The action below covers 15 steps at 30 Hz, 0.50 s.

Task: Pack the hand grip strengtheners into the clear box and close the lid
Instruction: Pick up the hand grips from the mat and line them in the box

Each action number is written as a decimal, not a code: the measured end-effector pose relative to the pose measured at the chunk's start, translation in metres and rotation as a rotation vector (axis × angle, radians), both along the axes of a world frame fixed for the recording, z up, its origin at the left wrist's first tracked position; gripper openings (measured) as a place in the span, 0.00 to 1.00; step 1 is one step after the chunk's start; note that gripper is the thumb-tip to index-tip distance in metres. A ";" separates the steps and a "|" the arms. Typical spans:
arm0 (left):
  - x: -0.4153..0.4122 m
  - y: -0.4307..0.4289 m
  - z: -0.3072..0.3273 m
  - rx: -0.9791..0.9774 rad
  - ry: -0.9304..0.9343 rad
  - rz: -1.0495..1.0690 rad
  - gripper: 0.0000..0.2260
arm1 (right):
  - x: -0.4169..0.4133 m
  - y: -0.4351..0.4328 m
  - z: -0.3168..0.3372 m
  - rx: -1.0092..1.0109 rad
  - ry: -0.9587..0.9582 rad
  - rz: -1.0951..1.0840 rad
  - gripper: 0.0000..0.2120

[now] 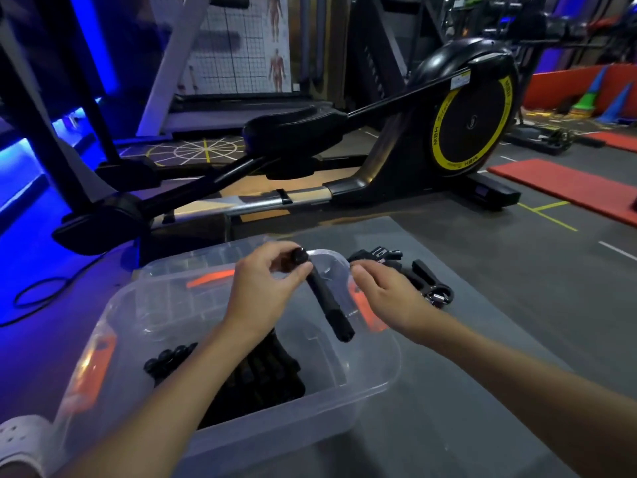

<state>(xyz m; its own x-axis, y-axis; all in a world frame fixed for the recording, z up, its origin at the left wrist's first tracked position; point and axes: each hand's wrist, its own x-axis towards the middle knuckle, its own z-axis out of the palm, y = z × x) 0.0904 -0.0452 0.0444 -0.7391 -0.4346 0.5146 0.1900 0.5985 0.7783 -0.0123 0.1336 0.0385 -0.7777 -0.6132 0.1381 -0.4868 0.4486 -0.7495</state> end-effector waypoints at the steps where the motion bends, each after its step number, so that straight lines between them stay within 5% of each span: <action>1: 0.000 -0.006 -0.010 0.015 -0.047 0.009 0.09 | -0.001 -0.001 -0.007 0.029 0.004 0.020 0.11; 8: -0.011 -0.036 -0.077 0.029 -0.309 0.029 0.11 | -0.007 -0.008 -0.050 0.514 0.298 0.099 0.39; 15: -0.031 -0.050 -0.105 -0.102 -0.465 0.005 0.08 | -0.006 -0.008 -0.050 0.518 0.341 0.099 0.35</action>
<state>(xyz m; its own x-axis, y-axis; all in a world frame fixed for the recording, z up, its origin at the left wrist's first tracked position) 0.0594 -0.0952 -0.0605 -0.8992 -0.4030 0.1704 -0.1672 0.6764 0.7173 -0.0183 0.1257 -0.0118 -0.6783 -0.7340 0.0338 -0.7181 0.6524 -0.2421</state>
